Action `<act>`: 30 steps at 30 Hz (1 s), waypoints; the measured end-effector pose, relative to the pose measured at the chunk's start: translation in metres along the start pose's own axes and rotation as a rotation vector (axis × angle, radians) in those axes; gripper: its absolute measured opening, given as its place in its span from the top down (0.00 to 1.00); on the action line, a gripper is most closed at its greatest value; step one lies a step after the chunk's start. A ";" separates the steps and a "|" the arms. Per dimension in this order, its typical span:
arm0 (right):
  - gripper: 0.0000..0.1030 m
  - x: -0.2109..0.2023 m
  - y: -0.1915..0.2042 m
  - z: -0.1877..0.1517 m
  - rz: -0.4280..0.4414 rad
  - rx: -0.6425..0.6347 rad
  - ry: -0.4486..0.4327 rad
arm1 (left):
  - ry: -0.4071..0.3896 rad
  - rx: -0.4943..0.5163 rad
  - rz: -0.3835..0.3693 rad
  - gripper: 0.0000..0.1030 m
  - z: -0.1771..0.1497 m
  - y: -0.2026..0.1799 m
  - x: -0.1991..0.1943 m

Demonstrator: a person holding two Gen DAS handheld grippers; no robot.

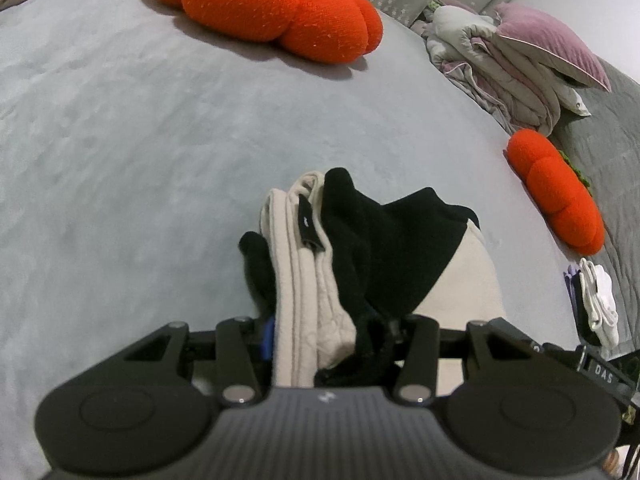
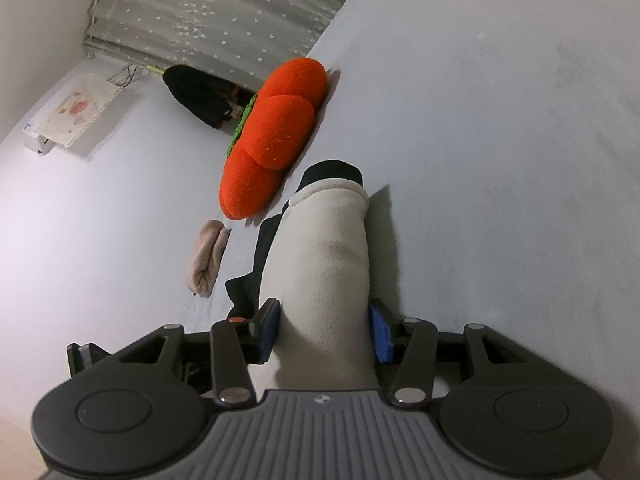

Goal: Fold clothes

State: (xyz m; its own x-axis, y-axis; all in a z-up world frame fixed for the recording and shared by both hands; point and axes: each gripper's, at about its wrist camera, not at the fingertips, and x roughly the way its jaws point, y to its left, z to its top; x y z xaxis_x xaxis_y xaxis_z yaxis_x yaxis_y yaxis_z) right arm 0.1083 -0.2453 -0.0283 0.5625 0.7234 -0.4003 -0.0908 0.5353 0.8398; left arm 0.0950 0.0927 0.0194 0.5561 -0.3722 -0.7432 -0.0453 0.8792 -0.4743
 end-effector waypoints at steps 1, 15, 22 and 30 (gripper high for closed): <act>0.55 -0.001 0.000 -0.001 -0.006 0.007 0.002 | -0.001 0.002 0.001 0.58 0.000 0.000 0.000; 0.58 -0.009 0.014 -0.009 -0.101 -0.041 0.009 | -0.036 0.076 0.073 0.58 -0.006 -0.019 -0.003; 0.64 -0.009 0.037 -0.019 -0.201 -0.235 0.023 | -0.051 0.116 0.095 0.58 -0.009 -0.024 -0.005; 0.63 -0.011 0.028 -0.022 -0.154 -0.200 -0.013 | -0.081 0.171 0.150 0.58 -0.014 -0.037 -0.006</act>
State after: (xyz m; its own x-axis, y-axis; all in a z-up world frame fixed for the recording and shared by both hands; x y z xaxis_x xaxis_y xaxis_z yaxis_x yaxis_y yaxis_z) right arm 0.0814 -0.2291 -0.0083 0.5931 0.6213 -0.5121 -0.1630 0.7156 0.6793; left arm 0.0816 0.0581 0.0344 0.6184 -0.2146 -0.7560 0.0049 0.9630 -0.2693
